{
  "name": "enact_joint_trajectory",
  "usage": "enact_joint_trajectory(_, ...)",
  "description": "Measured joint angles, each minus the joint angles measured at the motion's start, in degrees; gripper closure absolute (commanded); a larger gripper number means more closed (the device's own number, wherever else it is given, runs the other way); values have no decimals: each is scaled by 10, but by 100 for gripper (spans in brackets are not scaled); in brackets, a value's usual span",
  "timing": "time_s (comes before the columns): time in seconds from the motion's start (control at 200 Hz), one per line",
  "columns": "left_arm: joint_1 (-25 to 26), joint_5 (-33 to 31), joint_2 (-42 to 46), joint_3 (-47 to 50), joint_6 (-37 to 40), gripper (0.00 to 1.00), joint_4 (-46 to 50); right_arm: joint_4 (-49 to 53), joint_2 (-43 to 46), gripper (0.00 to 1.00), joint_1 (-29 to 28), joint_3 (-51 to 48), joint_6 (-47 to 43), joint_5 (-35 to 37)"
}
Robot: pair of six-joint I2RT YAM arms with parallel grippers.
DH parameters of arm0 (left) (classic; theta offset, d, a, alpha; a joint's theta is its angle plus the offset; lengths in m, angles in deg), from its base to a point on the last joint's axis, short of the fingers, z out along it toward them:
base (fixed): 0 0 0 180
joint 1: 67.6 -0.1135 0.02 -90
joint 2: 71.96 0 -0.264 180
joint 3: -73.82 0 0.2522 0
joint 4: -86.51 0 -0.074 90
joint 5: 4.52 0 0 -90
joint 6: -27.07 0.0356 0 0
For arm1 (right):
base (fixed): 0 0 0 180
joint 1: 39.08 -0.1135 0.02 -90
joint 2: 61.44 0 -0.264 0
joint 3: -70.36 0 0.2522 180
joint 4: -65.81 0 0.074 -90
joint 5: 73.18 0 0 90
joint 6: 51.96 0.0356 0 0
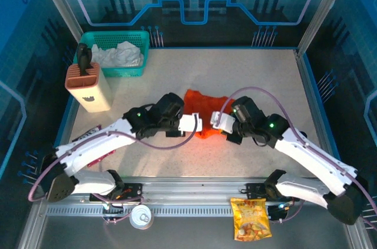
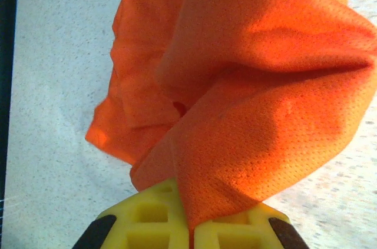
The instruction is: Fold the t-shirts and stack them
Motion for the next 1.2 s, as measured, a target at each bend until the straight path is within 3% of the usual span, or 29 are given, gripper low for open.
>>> enact_joint_trajectory(0.155,22,-13,35,5,-26,100,9,29,41,100,-17,-8,21,12)
enact_joint_trajectory(0.29,14,-37,14,4,-37,100,9,27,31,100,-1,-8,22,16)
enact_joint_trajectory(0.615,-80,-51,-116,-16,-67,100,-3,-43,-141,100,110,26,-17,-29)
enact_joint_trajectory(1.201,-163,-23,-240,-51,-64,100,-74,-128,-307,100,159,98,-48,-51)
